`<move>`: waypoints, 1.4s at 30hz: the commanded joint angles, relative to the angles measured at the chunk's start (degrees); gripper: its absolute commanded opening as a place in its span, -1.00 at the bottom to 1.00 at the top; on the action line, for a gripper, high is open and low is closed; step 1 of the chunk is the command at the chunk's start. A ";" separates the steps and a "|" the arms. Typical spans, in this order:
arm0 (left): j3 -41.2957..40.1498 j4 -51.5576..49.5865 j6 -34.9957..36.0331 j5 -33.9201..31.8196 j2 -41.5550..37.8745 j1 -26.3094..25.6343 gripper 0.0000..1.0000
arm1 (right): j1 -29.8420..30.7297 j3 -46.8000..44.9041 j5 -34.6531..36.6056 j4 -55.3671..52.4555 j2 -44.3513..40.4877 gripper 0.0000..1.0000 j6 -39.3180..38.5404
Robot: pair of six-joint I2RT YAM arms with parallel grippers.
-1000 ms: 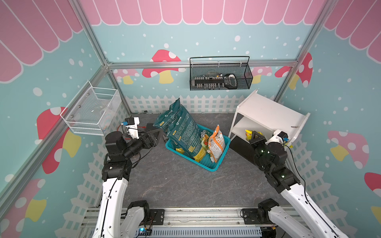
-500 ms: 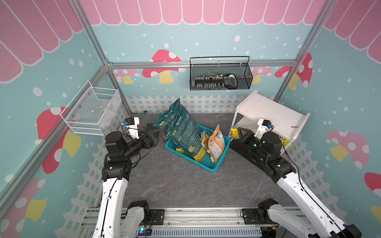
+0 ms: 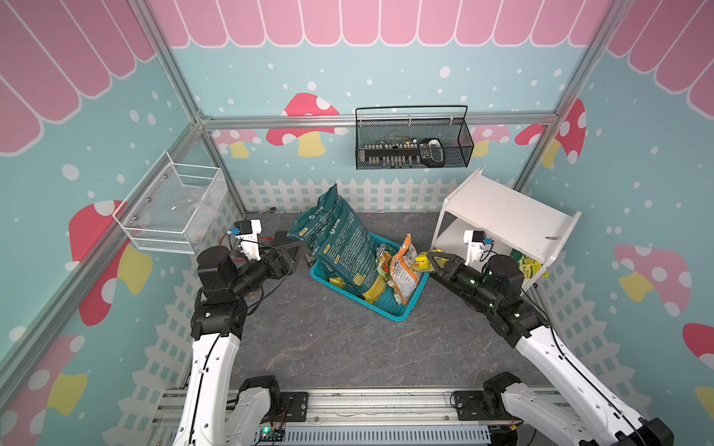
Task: Take down the fertilizer bag from the shelf
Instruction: Place the fertilizer bag in the storage box.
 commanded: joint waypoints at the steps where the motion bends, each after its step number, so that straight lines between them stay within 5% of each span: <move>1: 1.54 -0.49 1.44 -0.53 -0.78 -0.39 0.99 | 3.43 0.28 1.23 5.52 -2.52 -1.00 2.55; 15: 1.57 -0.52 1.39 -0.45 -0.81 -0.35 0.99 | 23.42 -3.74 16.75 11.44 4.13 -1.00 14.52; 30: 1.54 -0.47 1.36 -0.40 -0.91 -0.41 0.99 | 24.22 -2.05 35.39 12.70 19.02 -1.00 26.61; 42: 1.53 -0.41 1.35 -0.21 -0.96 -0.37 0.99 | 24.15 2.12 46.85 12.69 27.58 -1.00 29.19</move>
